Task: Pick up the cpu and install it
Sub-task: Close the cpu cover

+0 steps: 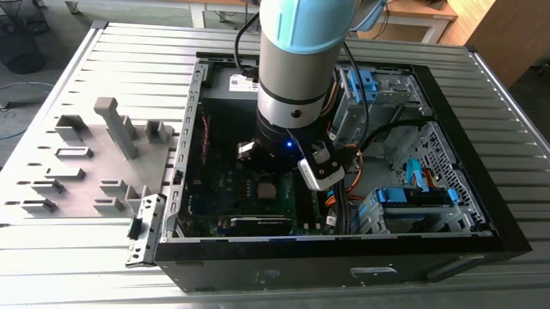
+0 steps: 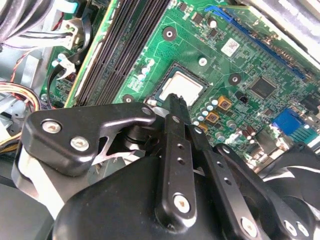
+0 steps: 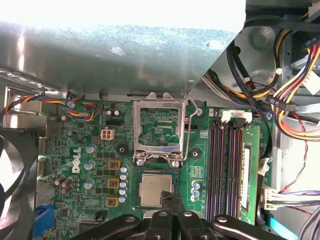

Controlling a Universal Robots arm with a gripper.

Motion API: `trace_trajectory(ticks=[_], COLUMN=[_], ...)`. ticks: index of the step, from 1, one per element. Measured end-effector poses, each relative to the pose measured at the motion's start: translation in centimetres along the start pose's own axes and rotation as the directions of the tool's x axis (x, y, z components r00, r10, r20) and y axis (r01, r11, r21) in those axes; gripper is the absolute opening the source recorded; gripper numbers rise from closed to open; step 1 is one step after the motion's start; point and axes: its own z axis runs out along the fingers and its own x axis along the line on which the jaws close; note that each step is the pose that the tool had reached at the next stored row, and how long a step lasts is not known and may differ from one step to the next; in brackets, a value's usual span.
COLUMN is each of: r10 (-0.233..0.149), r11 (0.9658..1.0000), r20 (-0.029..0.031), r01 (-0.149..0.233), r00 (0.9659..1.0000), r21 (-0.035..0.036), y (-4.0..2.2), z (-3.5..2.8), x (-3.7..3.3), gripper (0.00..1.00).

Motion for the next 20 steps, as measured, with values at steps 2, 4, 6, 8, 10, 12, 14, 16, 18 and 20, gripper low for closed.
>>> trace_trajectory(ticks=[2, 4, 6, 8, 10, 12, 14, 16, 18, 20], r10=[-0.006, -0.027, -0.058, -0.091, -0.123, -0.155, -0.187, -0.219, -0.250, -0.281], r11=[1.0000, 0.9996, 0.9983, 0.9958, 0.9924, 0.9880, 0.9823, 0.9758, 0.9683, 0.9598], r20=[-0.0003, -0.0012, -0.0024, -0.0038, -0.0051, -0.0064, -0.0077, -0.0090, -0.0103, -0.0115], r01=[0.006, 0.027, 0.058, 0.091, 0.123, 0.155, 0.187, 0.219, 0.250, 0.281], r00=[1.0000, 0.9996, 0.9983, 0.9958, 0.9924, 0.9880, 0.9823, 0.9758, 0.9683, 0.9597], r21=[0.0001, -0.0002, -0.0004, -0.0007, -0.0011, -0.0014, -0.0018, -0.0024, -0.0028, -0.0034], y=[0.00, 0.00, 0.00, 0.00, 0.00, 0.00, 0.00, 0.00, 0.00, 0.00], z=[-0.01, 0.00, 0.01, 0.02, 0.02, 0.03, 0.04, 0.05, 0.05, 0.06], x=[0.00, 0.00, 0.00, 0.00, 0.00, 0.00, 0.00, 0.00, 0.00, 0.00], gripper=[0.11, 0.11, 0.11, 0.11, 0.11, 0.11, 0.11, 0.11, 0.11, 0.11])
